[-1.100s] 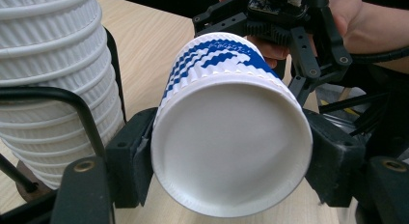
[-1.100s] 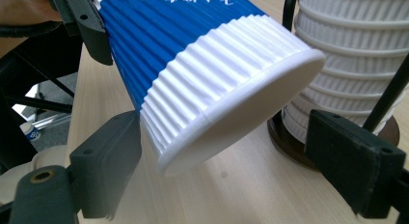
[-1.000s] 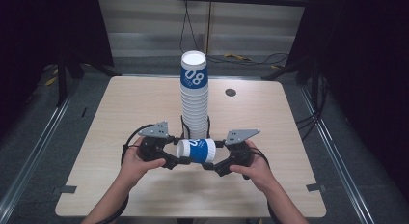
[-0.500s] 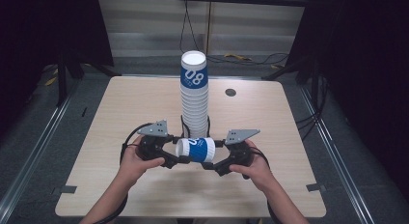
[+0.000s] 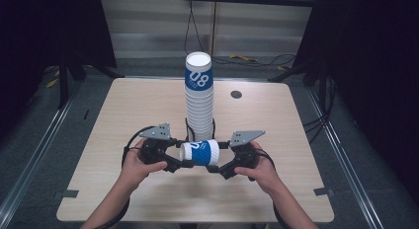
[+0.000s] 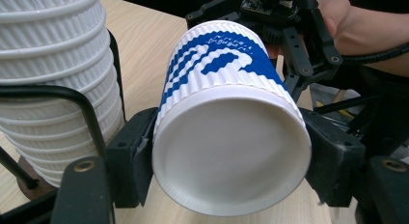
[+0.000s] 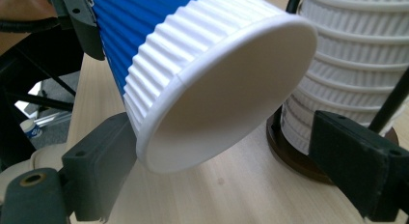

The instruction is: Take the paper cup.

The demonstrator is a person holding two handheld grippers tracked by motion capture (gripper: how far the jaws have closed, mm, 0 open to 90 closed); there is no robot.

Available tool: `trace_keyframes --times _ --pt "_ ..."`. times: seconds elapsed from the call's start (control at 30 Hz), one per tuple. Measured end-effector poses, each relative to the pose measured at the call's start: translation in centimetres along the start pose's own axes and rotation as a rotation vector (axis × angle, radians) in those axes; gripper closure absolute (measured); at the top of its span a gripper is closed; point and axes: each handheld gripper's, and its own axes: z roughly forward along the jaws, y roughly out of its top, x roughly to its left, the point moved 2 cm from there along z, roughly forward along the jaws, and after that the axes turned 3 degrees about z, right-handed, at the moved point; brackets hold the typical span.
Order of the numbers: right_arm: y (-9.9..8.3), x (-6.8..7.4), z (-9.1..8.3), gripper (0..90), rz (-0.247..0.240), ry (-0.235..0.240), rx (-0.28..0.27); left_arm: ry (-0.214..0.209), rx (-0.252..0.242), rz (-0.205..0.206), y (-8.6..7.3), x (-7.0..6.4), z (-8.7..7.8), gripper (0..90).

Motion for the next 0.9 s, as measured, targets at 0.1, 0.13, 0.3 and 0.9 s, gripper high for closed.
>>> trace_keyframes --times 0.1,0.13,0.3,0.9 --pt "0.1 0.0 0.1 9.5 -0.018 0.010 0.013 -0.007 0.004 -0.004 -0.2 0.0 0.1 29.0" --pt "0.1 0.0 0.2 9.5 -0.028 0.013 0.020 -0.009 0.006 -0.005 -0.2 0.1 0.0 29.1" --pt "0.3 0.0 0.6 9.5 -0.039 0.030 0.026 -0.024 -0.002 -0.019 -0.5 0.2 -0.1 29.3" --pt "0.8 0.4 1.0 13.3 -0.098 0.073 0.024 -0.052 0.021 -0.015 -0.5 0.2 0.2 29.2"
